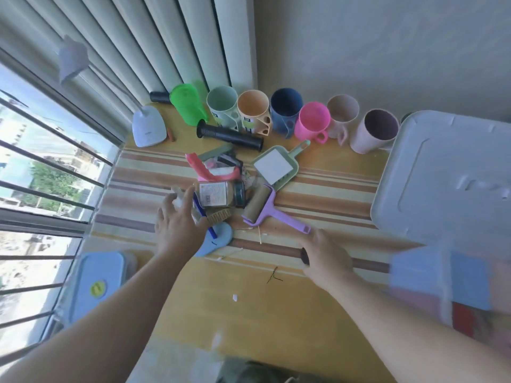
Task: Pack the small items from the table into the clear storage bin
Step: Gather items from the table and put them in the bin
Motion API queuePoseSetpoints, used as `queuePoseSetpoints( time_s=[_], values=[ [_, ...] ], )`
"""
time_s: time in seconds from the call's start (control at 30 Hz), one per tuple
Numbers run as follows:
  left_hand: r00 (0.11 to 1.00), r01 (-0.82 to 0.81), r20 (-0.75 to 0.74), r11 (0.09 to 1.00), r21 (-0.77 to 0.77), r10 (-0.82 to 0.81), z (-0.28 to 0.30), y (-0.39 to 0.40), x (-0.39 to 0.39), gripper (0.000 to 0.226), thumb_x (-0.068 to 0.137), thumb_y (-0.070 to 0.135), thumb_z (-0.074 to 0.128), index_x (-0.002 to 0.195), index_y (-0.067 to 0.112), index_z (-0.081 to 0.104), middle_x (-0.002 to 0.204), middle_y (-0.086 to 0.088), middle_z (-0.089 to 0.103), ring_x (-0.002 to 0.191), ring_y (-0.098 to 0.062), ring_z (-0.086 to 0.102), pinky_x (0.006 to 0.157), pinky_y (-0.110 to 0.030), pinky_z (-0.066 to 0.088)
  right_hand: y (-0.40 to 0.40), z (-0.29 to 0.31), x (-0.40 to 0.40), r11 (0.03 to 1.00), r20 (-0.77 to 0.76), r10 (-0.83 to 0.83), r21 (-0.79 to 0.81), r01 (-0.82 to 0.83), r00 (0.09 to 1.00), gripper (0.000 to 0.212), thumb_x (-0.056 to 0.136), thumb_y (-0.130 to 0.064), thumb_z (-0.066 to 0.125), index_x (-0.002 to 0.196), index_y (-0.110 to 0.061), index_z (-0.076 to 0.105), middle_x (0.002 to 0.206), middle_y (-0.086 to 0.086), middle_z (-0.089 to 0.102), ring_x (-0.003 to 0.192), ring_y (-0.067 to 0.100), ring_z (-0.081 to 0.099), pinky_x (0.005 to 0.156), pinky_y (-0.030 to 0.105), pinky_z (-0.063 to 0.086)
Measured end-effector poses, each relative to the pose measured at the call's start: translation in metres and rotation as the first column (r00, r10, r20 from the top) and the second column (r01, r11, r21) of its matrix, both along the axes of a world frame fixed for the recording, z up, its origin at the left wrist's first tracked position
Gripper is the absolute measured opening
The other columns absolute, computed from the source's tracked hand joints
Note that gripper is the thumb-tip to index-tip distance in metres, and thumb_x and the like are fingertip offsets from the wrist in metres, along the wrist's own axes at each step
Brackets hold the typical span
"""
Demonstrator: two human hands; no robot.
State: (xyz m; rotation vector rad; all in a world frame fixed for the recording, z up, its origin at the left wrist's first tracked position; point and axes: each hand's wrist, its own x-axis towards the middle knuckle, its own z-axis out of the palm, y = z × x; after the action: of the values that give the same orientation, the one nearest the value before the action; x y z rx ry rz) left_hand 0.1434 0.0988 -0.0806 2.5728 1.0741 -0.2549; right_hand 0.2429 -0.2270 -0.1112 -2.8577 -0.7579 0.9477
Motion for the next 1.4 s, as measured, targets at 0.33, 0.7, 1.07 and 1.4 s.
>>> queuePoseSetpoints(
  time_s=[0.33, 0.7, 1.07, 1.4],
  values=[
    [0.992, 0.113, -0.058, 0.991, 0.074, -0.108, -0.008, -0.004, -0.002, 0.059, 0.085, 0.048, 0.07, 0.14, 0.037, 0.052, 0.137, 0.003, 0.059, 0.122, -0.031, 0.054, 0.099, -0.052, 0.041, -0.023, 0.001, -0.019, 0.997, -0.001, -0.081, -0.018, 0.081, 0.997, 0.046, 0.094, -0.035, 0.067, 0.135, -0.04, 0.047, 0.13, -0.004, 0.041, 0.111, 0.024, 0.05, 0.067, 0.035, 0.043],
    [0.899, 0.057, 0.437, 0.997, -0.058, -0.026, 0.051, -0.074, -0.027, 0.015, 0.094, 0.013, 0.061, 0.09, 0.026, 0.057, 0.104, 0.005, 0.049, 0.073, -0.014, 0.06, 0.072, -0.039, 0.052, -0.04, 0.059, -0.024, 0.939, 0.026, -0.09, 0.334, 0.077, 0.996, 0.051, 0.088, -0.037, 0.073, 0.135, -0.038, 0.052, 0.124, -0.009, 0.044, 0.117, 0.021, 0.05, 0.077, 0.042, 0.059],
    [0.75, 0.497, 0.637, 0.789, -0.362, -0.18, 0.149, -0.321, 0.042, 0.033, 0.08, 0.003, 0.062, 0.09, 0.035, 0.062, 0.094, 0.018, 0.054, 0.08, -0.015, 0.06, 0.069, -0.015, 0.045, -0.212, 0.177, -0.007, 0.697, 0.236, -0.315, 0.715, 0.055, 0.919, 0.065, 0.076, -0.027, 0.086, 0.135, -0.031, 0.057, 0.12, -0.006, 0.053, 0.111, 0.018, 0.057, 0.088, 0.028, 0.049],
    [0.731, 0.68, 0.514, 0.405, -0.611, -0.45, 0.125, -0.549, 0.074, 0.069, 0.096, 0.02, 0.064, 0.142, 0.065, 0.037, 0.097, 0.016, 0.065, 0.08, -0.008, 0.069, 0.068, -0.019, 0.057, -0.474, 0.137, -0.034, 0.806, 0.116, -0.532, 0.374, 0.46, 0.839, 0.077, 0.071, -0.031, 0.082, 0.144, -0.028, 0.057, 0.132, 0.001, 0.057, 0.12, 0.03, 0.06, 0.1, 0.042, 0.052]
  ],
)
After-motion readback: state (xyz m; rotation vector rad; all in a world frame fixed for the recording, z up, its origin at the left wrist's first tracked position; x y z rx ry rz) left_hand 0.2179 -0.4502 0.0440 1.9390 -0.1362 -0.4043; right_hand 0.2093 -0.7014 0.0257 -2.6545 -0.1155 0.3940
